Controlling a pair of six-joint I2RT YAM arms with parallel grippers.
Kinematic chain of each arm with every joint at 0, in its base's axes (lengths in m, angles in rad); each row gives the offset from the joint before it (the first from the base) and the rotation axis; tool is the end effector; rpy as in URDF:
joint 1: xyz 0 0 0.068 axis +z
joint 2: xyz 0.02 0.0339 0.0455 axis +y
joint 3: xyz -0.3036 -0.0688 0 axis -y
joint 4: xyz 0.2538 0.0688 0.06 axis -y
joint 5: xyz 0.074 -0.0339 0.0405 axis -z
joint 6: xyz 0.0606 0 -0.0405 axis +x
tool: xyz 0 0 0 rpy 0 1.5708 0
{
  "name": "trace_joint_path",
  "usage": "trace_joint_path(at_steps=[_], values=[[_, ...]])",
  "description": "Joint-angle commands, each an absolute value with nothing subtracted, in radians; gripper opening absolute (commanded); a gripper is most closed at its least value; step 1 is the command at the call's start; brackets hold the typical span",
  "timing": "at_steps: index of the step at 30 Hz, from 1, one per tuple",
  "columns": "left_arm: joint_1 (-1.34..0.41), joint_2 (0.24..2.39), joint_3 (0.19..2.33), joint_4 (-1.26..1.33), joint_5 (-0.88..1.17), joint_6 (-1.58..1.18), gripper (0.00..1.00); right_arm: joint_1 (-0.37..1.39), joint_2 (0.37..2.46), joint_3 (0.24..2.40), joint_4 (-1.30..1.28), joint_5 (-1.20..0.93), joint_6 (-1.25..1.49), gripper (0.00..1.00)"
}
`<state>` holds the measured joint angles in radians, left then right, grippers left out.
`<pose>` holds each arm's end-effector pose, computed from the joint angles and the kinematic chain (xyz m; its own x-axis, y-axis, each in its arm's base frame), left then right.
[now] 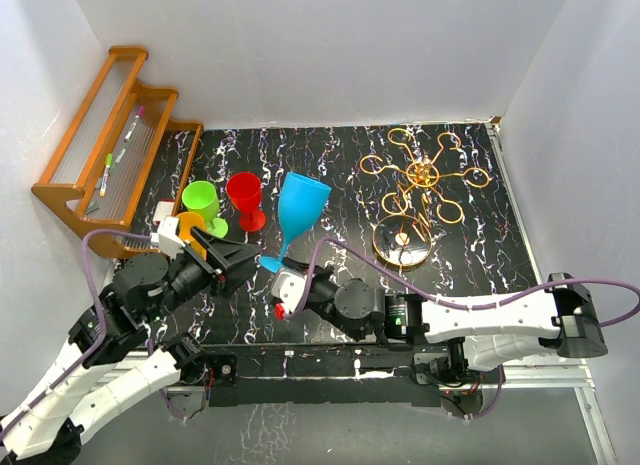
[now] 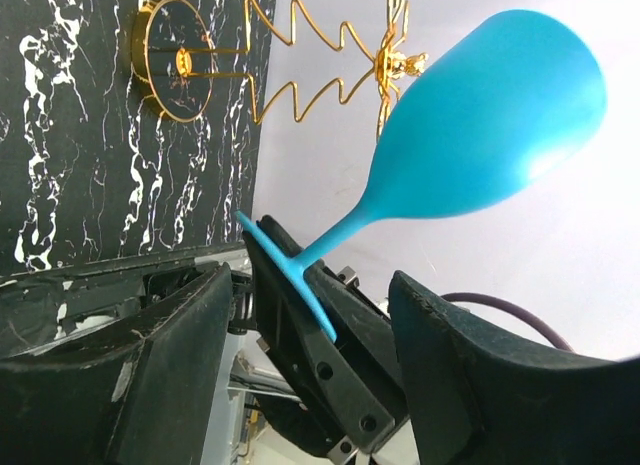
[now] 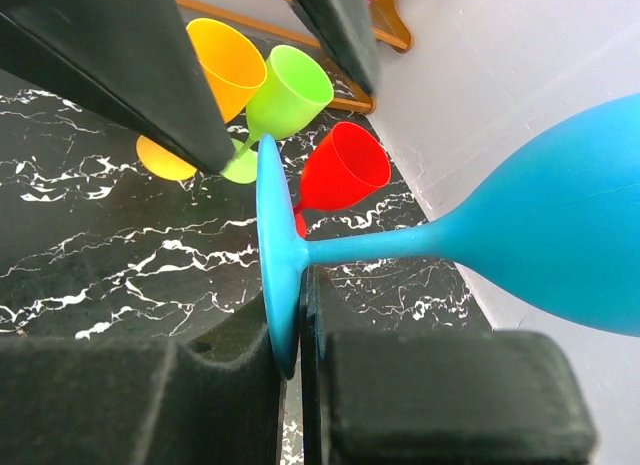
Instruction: Take the wine glass off the wine glass rack
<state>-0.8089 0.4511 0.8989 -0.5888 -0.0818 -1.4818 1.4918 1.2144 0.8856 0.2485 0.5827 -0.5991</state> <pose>0.0606 -0.0564 0.3909 -0.6713 -0.7345 -0.0994 -0.0375 0.1676 -0.9851 0.0567 0.2943 0.3629 0.4397 -0.4115 -0.7983 -0.6552 0.4609 -0.5985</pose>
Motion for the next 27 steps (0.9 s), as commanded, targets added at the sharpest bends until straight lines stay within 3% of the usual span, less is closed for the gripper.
trace_joint_path(at_steps=[1,5,7,9,10,11,13,19,27], values=[[-0.813,0.512,0.881,-0.501,-0.024,-1.477,0.61,1.51,1.223,0.903,0.349,0.61,-0.634,0.08],[-0.813,0.546,0.877,-0.46,0.009,-1.459,0.53,1.521,1.23,0.906,0.356,0.622,-0.647,0.08],[-0.812,0.557,0.868,-0.43,0.032,-1.448,0.43,1.526,1.234,0.905,0.361,0.633,-0.654,0.08],[-0.812,0.563,0.86,-0.408,0.052,-1.44,0.26,1.53,1.231,0.903,0.367,0.634,-0.656,0.08],[-0.812,0.564,0.857,-0.397,0.061,-1.432,0.09,1.531,1.23,0.902,0.369,0.635,-0.656,0.08],[-0.813,0.564,0.853,-0.39,0.067,-1.429,0.0,1.532,1.229,0.901,0.368,0.639,-0.654,0.08],[-0.813,0.559,0.853,-0.393,0.059,-1.418,0.0,1.532,1.226,0.901,0.364,0.661,-0.645,0.11],[-0.813,0.468,0.869,-0.519,-0.077,-1.366,0.0,1.532,1.165,0.897,0.228,0.739,-0.503,0.34],[-0.812,0.162,0.81,-0.72,-0.323,-1.414,0.0,1.532,0.986,0.89,0.003,0.776,-0.273,0.44]])
